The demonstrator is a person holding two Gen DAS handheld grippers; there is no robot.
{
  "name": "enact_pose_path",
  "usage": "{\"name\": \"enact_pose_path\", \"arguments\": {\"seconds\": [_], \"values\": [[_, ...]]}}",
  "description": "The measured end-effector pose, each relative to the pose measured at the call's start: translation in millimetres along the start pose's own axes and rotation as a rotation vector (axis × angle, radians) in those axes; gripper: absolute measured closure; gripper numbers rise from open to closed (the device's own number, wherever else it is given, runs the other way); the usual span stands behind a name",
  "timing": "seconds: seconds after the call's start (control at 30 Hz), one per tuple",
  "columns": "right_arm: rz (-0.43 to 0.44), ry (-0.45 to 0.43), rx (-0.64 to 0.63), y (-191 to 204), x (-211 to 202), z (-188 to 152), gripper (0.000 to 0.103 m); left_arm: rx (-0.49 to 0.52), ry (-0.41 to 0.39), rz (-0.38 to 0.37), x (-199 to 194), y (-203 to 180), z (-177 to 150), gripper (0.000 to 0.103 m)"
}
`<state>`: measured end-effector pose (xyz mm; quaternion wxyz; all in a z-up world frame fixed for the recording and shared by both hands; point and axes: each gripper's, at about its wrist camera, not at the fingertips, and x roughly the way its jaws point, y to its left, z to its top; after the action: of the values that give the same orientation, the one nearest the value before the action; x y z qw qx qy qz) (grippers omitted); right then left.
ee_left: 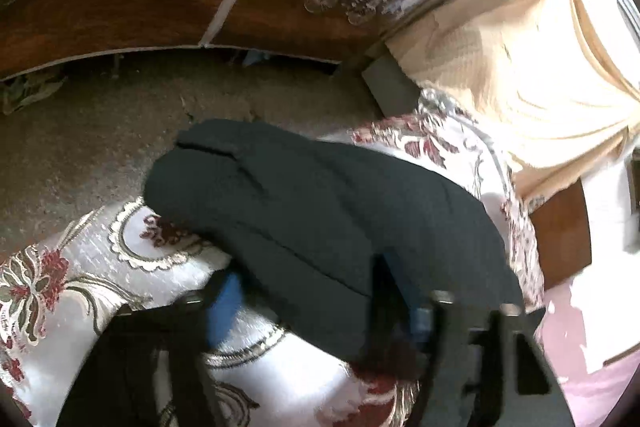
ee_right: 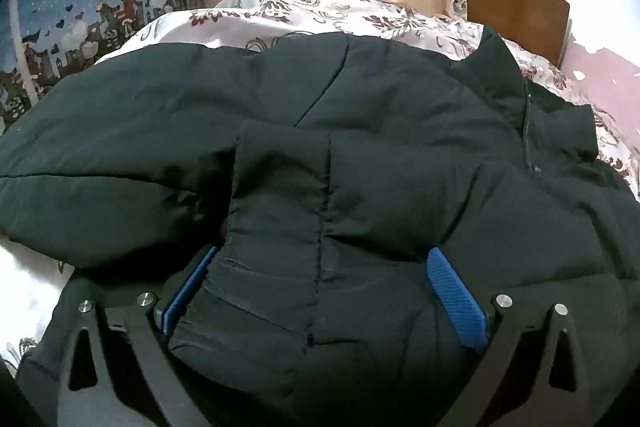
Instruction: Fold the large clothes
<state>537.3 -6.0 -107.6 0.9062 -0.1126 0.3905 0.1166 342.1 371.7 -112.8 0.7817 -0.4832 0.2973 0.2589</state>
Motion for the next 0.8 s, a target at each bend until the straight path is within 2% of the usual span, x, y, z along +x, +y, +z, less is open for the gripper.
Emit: {"name": "enact_pose_path", "arguments": {"seconds": [0.07,0.17,0.3,0.5,0.63,0.8], "values": [[-0.001,-0.002,-0.003,1,2,2,0.001,0.0,-0.027,-0.002,-5,3,2,0.075],[0.001,0.0,-0.002,1,3,2,0.001,0.035,-0.058,-0.009,-11,-4,3,0.091],[0.007,-0.002,0.005,1,1,2,0.001,0.126,-0.118,0.015,-29,-23,1,0.094],[0.068,-0.054,0.058,-11,-25,6,0.001,0.248,-0.222,-0.027,-75,-62,3,0.095],[0.099,-0.054,0.097,-25,-46,7,0.001,0.34,-0.287,-0.079,-108,-101,-7,0.095],[0.062,-0.068,0.094,-50,-70,6,0.001,0.485,-0.324,-0.179,-140,-166,-42,0.096]]}}
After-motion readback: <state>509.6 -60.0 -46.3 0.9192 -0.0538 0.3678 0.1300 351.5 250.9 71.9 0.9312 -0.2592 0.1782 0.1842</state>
